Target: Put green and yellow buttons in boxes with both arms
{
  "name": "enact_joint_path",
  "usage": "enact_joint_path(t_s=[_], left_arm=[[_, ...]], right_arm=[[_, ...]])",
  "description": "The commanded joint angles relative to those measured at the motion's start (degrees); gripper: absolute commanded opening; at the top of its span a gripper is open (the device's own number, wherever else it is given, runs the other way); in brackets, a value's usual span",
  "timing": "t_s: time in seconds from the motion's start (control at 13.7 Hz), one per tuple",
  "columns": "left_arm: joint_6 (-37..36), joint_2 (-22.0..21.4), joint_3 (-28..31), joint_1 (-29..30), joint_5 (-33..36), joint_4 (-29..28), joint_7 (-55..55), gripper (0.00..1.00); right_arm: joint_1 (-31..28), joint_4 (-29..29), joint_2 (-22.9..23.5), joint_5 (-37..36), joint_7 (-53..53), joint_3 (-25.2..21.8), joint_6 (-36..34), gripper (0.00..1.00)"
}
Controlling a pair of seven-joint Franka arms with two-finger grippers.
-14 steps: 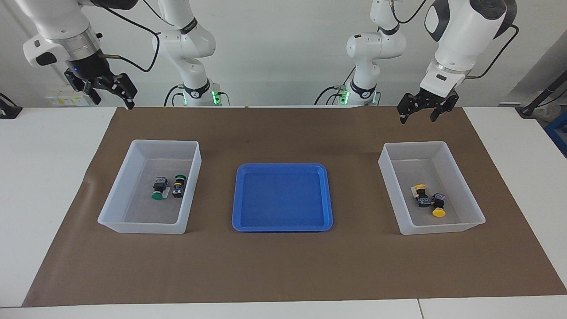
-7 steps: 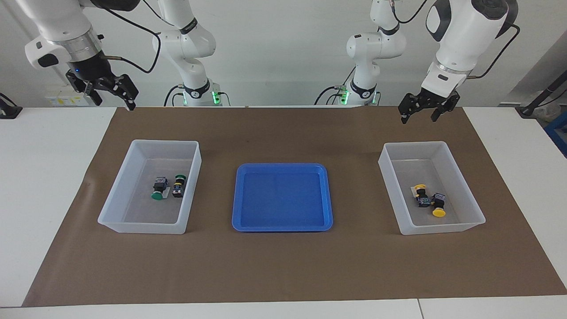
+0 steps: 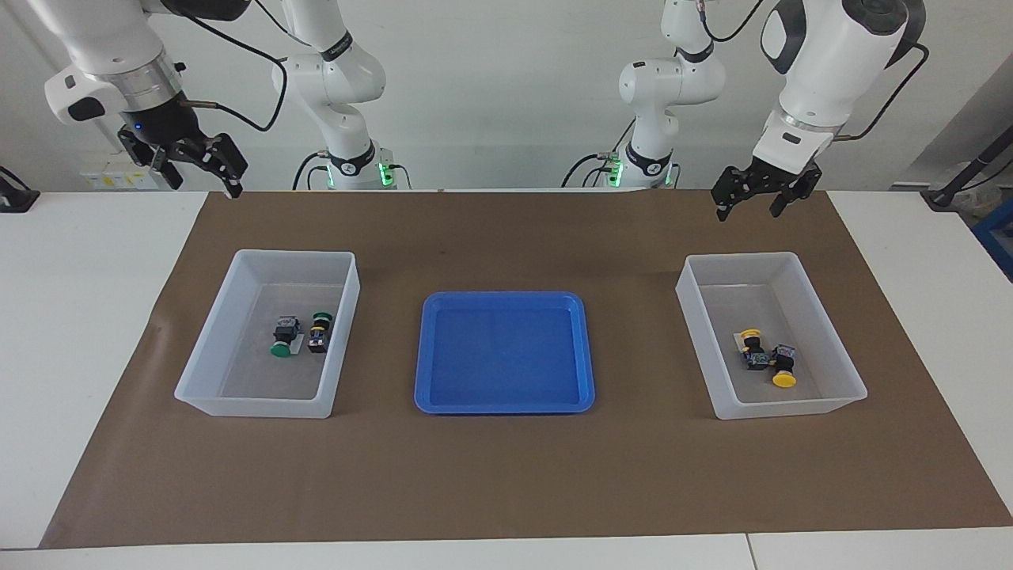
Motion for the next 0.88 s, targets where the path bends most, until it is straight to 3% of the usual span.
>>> enact_joint_path(t_s=[0.0, 0.8], left_arm=[[-0.26, -1.21, 0.07, 0.17, -0.67, -0.96, -0.39, 1.0], [-0.26, -1.21, 0.07, 0.17, -0.67, -0.96, -0.39, 1.0]], right_arm=[[-0.02, -1.45, -0.96, 1.02, -0.47, -0.44, 0.8, 1.0], [-0.19, -0.76, -0.79, 0.58, -0.82, -0.44, 1.42, 1.0]])
